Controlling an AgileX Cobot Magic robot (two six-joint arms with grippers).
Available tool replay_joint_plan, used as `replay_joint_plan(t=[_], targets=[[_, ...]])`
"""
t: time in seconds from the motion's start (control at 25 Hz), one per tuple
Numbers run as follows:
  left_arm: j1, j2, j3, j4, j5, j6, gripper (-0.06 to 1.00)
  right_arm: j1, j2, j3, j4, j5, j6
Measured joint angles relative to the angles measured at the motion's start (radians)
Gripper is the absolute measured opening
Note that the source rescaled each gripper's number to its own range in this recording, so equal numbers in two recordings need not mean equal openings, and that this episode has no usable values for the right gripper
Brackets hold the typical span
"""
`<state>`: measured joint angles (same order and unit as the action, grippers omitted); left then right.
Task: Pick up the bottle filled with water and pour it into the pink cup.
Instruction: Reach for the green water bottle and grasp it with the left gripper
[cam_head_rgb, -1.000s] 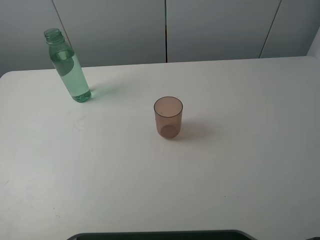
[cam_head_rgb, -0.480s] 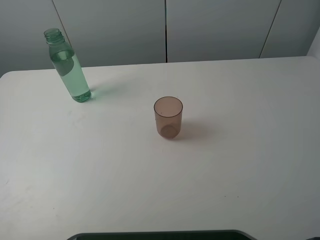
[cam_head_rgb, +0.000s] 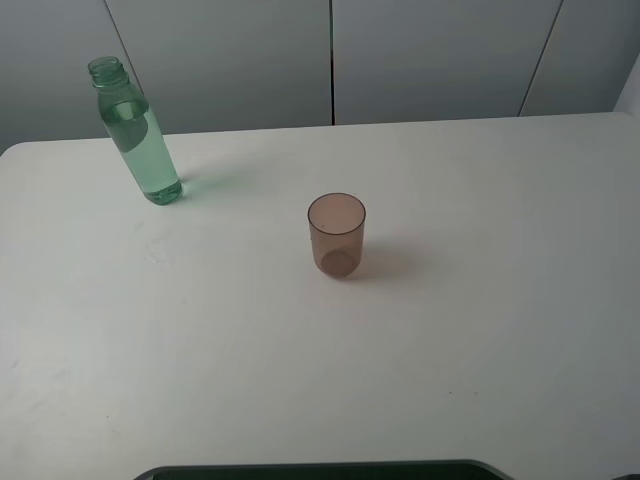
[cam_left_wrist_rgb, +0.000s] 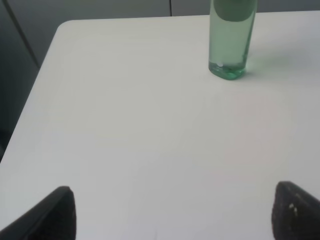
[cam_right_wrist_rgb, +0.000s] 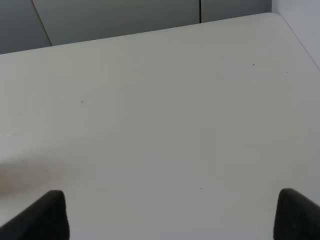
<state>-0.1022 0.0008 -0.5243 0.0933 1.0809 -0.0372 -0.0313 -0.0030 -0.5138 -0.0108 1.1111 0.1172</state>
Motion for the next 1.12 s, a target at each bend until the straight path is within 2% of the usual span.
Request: replay_joint_plan(t=[0.2,0.32,0.6,0.84,1.12], targets=[[0.0,0.0,-0.032,0.006,-0.043,-0.004,1.0,0.0,0.0,0.0,0.0,0.0,0.0],[0.0,-0.001,-0.036,-0.03,-0.136,-0.004,1.0,0.0,0.0,0.0,0.0,0.0,0.0],[0.0,0.138,-0.04,-0.113,-0.469,-0.004,1.0,0.0,0.0,0.0,0.0,0.0,0.0],[0.0,0.368,-0.043,-0.121,-0.735,0.029,1.0,0.0,0.0,0.0,0.0,0.0,0.0],[0.0,0.619,-0.043,-0.121,-1.126,0.037,1.0,0.0,0.0,0.0,0.0,0.0,0.002]])
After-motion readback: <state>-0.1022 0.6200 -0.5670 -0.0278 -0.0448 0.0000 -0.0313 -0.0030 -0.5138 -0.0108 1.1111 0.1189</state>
